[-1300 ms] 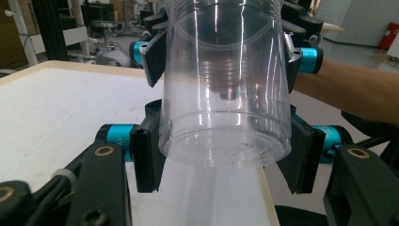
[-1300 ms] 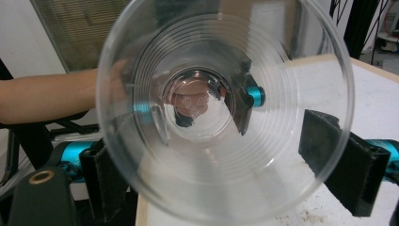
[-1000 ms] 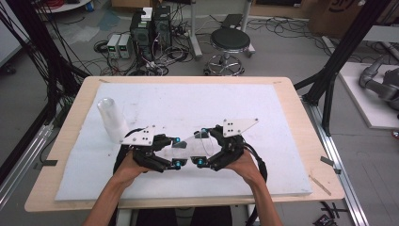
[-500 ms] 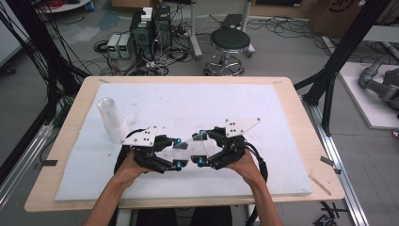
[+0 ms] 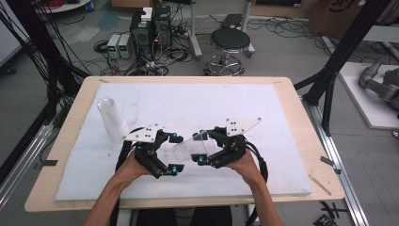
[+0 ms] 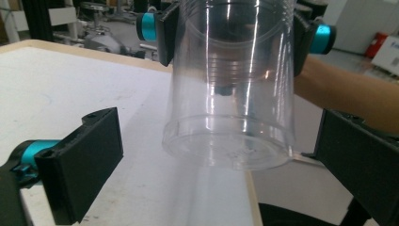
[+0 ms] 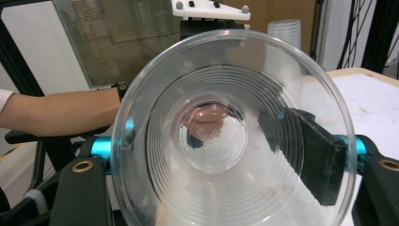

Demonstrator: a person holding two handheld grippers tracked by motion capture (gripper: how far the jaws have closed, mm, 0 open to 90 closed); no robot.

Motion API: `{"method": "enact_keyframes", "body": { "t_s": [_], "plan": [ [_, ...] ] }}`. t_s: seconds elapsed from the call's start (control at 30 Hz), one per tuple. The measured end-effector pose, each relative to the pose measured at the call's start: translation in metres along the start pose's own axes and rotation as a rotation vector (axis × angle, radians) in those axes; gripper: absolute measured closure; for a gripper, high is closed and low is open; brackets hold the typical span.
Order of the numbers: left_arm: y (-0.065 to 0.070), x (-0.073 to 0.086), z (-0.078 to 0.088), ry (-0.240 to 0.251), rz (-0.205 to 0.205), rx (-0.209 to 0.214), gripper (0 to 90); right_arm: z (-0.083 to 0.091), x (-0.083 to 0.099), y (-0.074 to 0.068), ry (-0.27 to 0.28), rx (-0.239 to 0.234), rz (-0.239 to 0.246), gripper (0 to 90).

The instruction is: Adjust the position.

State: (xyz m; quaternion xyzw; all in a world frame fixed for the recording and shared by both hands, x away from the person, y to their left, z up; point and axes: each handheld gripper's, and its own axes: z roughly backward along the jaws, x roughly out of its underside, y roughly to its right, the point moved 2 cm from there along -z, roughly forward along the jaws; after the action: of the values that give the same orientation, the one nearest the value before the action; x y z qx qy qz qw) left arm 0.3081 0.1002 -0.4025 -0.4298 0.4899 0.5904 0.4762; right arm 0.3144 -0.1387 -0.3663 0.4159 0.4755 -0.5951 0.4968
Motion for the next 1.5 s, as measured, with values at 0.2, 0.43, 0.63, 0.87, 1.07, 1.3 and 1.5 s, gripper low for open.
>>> {"method": "enact_keyframes", "body": {
  "t_s": [0.2, 0.43, 0.63, 0.87, 1.07, 1.3, 1.5],
  "plan": [
    [0.002, -0.001, 0.002, -0.002, -0.03, -0.028, 1.7, 0.002, 0.0, 0.001, -0.004, 0.009, -0.003, 29.2],
    [0.004, 0.001, 0.01, -0.084, -0.044, -0.121, 1.7, 0.005, -0.003, 0.003, -0.023, 0.041, -0.008, 29.2],
    [0.004, 0.011, 0.027, -0.209, -0.045, -0.31, 1.7, 0.007, -0.01, 0.009, -0.085, 0.112, -0.006, 29.2],
    [0.003, 0.029, 0.054, -0.202, 0.013, -0.459, 1.8, 0.004, -0.014, 0.016, -0.162, 0.167, -0.039, 29.4],
    [0.003, 0.047, 0.078, -0.172, 0.05, -0.575, 1.8, 0.0, -0.02, 0.027, -0.286, 0.261, -0.07, 29.9],
    [0.005, 0.068, 0.093, -0.136, 0.066, -0.657, 1.7, -0.008, -0.027, 0.04, -0.403, 0.287, -0.097, 29.9],
    [0.004, 0.085, 0.102, -0.095, 0.098, -0.721, 1.8, -0.012, -0.03, 0.048, -0.512, 0.339, -0.089, 29.9]
  ]
}}
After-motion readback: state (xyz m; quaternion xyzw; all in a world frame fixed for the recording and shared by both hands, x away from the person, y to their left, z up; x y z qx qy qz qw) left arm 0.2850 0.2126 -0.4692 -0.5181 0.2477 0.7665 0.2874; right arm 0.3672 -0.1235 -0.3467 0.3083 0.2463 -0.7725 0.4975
